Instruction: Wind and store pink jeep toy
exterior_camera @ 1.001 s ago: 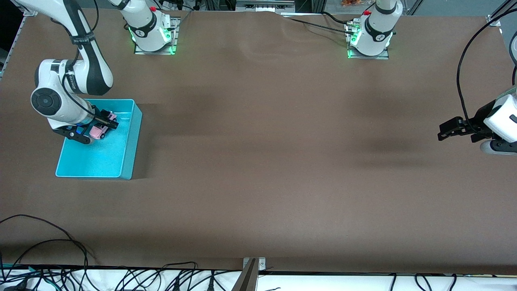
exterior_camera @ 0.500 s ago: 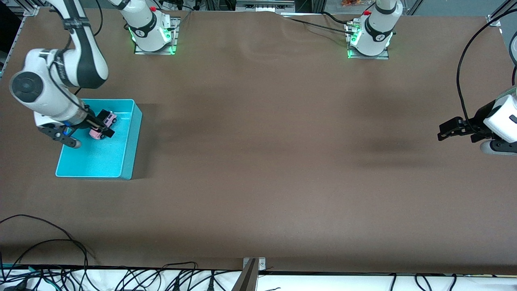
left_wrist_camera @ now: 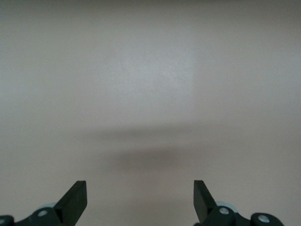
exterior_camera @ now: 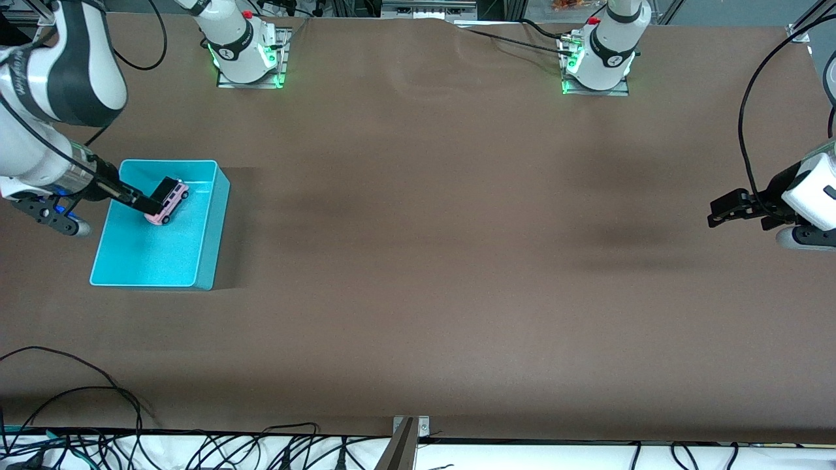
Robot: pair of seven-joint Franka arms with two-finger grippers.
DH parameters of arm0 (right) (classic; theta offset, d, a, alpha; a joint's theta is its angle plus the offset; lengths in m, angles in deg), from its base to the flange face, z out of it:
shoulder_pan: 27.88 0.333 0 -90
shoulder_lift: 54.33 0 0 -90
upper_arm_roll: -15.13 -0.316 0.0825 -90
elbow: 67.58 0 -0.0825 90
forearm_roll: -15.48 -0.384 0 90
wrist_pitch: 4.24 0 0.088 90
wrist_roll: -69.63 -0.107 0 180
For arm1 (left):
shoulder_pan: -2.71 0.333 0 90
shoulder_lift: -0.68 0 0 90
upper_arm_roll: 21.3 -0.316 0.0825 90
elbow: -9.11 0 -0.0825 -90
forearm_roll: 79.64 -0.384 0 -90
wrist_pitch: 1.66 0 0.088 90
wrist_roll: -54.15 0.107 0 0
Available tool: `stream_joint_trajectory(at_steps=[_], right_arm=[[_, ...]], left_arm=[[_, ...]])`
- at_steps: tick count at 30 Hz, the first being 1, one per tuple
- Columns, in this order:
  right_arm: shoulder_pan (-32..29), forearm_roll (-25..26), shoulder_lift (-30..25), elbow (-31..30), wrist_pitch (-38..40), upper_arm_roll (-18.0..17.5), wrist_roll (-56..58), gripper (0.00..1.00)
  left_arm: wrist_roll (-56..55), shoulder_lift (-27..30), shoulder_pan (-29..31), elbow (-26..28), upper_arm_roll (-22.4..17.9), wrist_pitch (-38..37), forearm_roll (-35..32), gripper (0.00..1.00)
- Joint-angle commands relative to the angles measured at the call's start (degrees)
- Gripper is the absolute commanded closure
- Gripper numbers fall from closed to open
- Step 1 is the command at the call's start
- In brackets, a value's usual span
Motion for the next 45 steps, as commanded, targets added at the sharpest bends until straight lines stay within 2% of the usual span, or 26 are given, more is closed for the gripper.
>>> stream_joint_trajectory(at_steps=[1, 17, 26, 32, 45], right_arm=[[-0.1, -2.5, 0.3, 6.4, 8.3, 0.2, 6.5, 0.0], [-0.1, -4.5, 0.3, 16.8, 14.1, 0.7, 10.1, 0.0], [-0.3, -2.8, 0.3, 17.3, 13.9, 0.5, 11.3, 0.0], [-0.9, -2.7, 0.2, 18.5, 15.1, 0.5, 17.6, 0.0], [-1.4, -2.1, -0.2, 18.2, 13.8, -1.1, 17.8, 0.0]], left_arm=[[1.1, 0.5, 0.0, 0.1, 0.0, -0.4, 0.9, 0.0], [1.1, 0.5, 0.0, 0.0, 0.0, -0.3, 0.9, 0.0], [1.1, 0.4, 0.0, 0.1, 0.0, -0.3, 0.9, 0.0], [1.0, 0.4, 0.0, 0.1, 0.0, -0.3, 0.9, 0.0], [1.0, 0.4, 0.0, 0.1, 0.0, -0.3, 1.0, 0.0]])
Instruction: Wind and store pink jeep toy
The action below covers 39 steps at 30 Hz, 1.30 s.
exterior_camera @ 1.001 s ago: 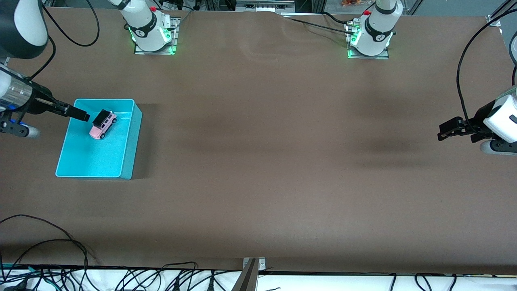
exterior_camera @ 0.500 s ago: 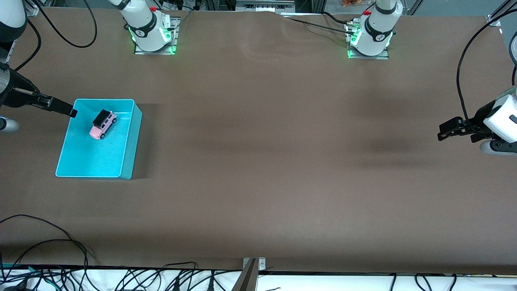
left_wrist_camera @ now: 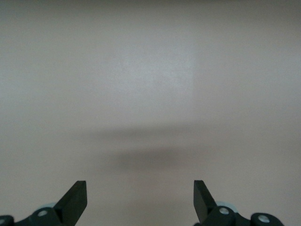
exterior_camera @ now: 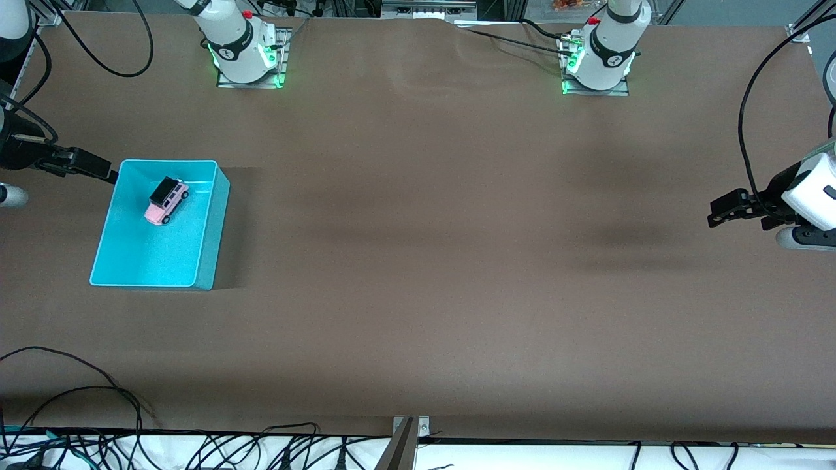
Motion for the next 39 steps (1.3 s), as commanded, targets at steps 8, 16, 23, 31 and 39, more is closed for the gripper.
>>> stream_joint_trajectory(at_steps=[8, 16, 23, 31, 39], right_arm=[[-2.2, 1.0, -0.8, 0.8, 1.2, -1.1, 5.7, 0.0], [-2.3, 0.9, -1.8, 1.3, 2.5, -1.0, 6.8, 0.0], [-2.2, 1.0, -1.6, 1.4, 2.8, -1.0, 6.8, 0.0], [-2.2, 0.8, -1.7, 1.6, 3.1, -1.1, 7.1, 0.0], [-1.5, 0.8, -1.3, 1.7, 4.2, -1.2, 6.7, 0.0]], left_arm=[[1.1, 0.2, 0.0, 0.1, 0.0, -0.3, 1.0, 0.0], [1.1, 0.2, 0.0, 0.1, 0.0, -0.3, 1.0, 0.0], [1.1, 0.2, -0.1, 0.1, 0.0, -0.3, 0.9, 0.0], [1.0, 0.2, -0.1, 0.1, 0.0, -0.3, 0.9, 0.0], [1.1, 0.2, -0.1, 0.1, 0.0, -0.3, 1.0, 0.0]])
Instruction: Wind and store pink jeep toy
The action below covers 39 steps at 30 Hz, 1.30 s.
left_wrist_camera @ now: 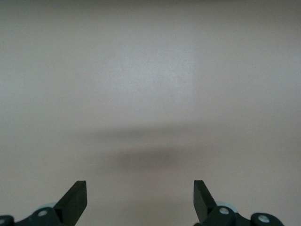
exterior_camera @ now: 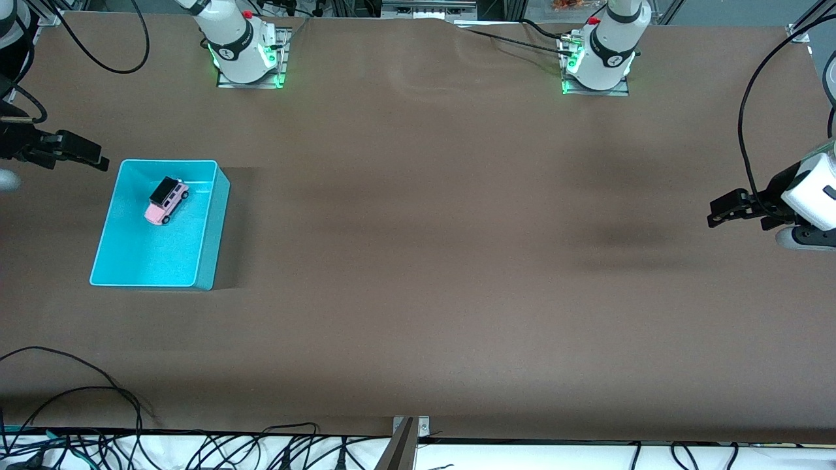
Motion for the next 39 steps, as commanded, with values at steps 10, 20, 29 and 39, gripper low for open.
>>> stream_joint_trajectory(at_steps=[10, 20, 29, 39], right_arm=[[0.1, 0.0, 0.3, 2.1, -1.6, -0.4, 0.7, 0.0], [0.2, 0.7, 0.1, 2.2, -5.8, -3.4, 0.8, 0.0], [0.0, 0.6, 0.2, 3.0, -5.8, -3.3, 0.8, 0.0], [-0.1, 0.3, 0.4, 3.0, -5.8, -3.1, 0.0, 0.0]], left_arm=[[1.0, 0.4, -0.1, 0.0, 0.0, -0.3, 0.9, 0.0], [1.1, 0.3, -0.1, 0.1, 0.0, -0.3, 1.0, 0.0], [1.1, 0.2, -0.2, 0.1, 0.3, -0.3, 1.0, 0.0], [1.1, 0.1, -0.2, 0.1, 0.3, -0.3, 1.0, 0.0]])
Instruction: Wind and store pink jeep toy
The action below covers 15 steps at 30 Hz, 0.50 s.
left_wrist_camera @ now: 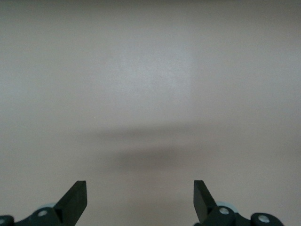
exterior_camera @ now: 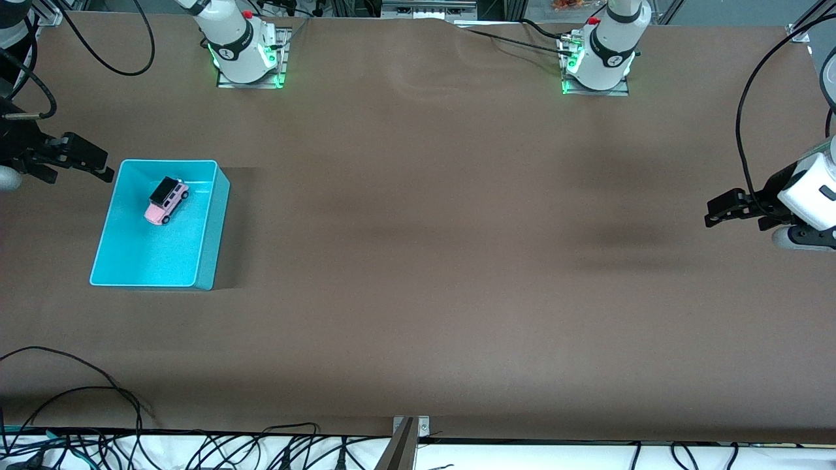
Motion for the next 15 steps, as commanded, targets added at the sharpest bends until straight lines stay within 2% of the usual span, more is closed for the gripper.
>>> stream_joint_trajectory(at_steps=[1, 15], right_arm=[[-0.1, 0.3, 0.4, 1.1, 0.3, 0.0, -0.2, 0.0], [-0.3, 0.2, 0.3, 1.1, 0.8, 0.1, 0.2, 0.0]], left_arm=[[1.1, 0.2, -0.2, 0.1, -0.2, -0.3, 1.0, 0.0], [1.1, 0.0, -0.2, 0.1, -0.2, -0.3, 0.9, 0.0]])
